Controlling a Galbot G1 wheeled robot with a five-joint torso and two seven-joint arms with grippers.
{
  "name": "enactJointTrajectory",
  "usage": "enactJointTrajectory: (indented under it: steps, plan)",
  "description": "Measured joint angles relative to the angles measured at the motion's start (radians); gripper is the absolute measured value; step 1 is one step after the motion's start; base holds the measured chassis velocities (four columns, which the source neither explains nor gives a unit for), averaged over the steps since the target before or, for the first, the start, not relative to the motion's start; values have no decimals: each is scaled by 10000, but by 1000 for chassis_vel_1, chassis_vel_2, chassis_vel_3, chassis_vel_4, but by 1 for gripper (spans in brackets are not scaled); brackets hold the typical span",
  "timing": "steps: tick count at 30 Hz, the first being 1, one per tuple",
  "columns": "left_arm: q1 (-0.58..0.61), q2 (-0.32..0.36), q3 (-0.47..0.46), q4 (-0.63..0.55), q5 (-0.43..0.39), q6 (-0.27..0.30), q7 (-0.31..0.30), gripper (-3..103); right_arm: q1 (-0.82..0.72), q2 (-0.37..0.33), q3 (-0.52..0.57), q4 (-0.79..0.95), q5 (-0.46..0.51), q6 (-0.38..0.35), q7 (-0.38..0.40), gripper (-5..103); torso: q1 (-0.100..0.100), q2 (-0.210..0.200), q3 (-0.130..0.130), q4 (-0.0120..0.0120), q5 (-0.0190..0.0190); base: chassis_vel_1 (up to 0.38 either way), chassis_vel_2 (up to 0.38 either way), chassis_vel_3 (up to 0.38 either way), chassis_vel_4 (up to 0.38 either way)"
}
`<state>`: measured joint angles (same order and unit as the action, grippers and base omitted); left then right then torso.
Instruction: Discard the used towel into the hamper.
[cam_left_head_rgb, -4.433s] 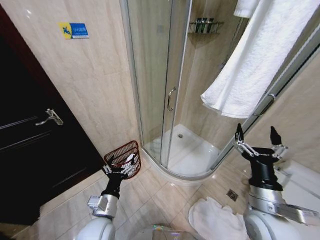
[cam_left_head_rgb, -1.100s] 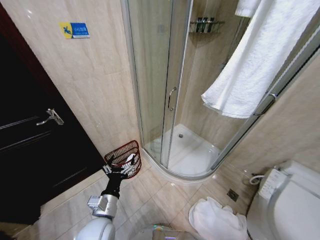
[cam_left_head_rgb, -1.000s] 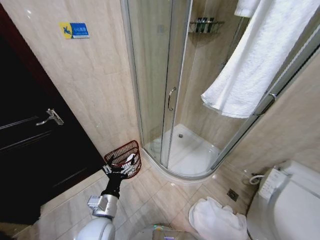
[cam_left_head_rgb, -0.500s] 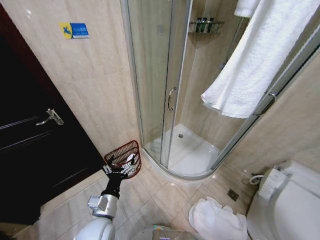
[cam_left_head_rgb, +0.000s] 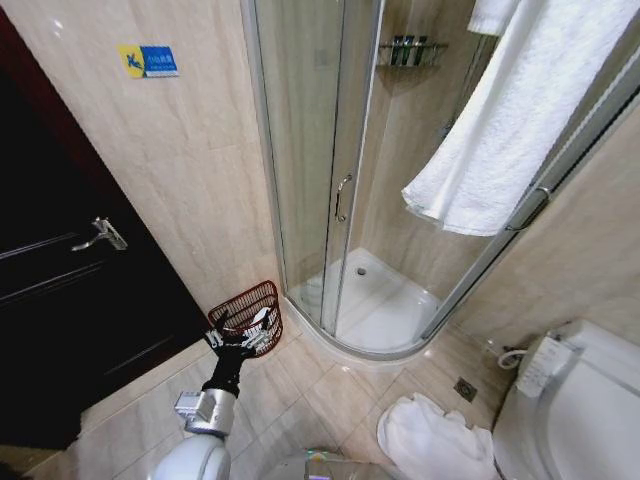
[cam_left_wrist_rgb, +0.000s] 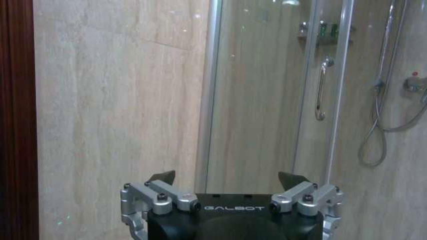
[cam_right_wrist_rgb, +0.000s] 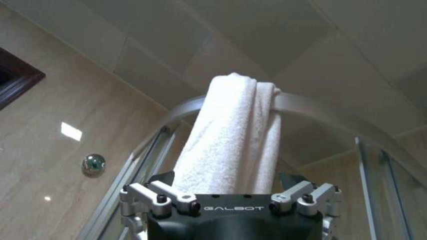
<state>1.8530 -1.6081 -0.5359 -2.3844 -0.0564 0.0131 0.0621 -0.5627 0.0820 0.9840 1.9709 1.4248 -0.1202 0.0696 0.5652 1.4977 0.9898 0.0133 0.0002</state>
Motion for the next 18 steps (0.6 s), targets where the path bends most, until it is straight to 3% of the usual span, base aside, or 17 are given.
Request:
enactJointTrajectory:
  steps: [6,10,18]
  plan:
    - [0,1,-1,0,0,0,0,100,-217,395,71,138,-562,-6,131,100,0,0,0,-1,-5,0,0,0,0]
    - [0,1,0,0,0,0,0,100,-1247,1475,351,755,-1982,72,474,100,1,-1,1,0,4,0,0,0,0]
    - [0,0,0,0,0,0,0,100,-1236,2266,-231,892,-3595,341,639,100,1,-1,0,0,-6,0,0,0,0]
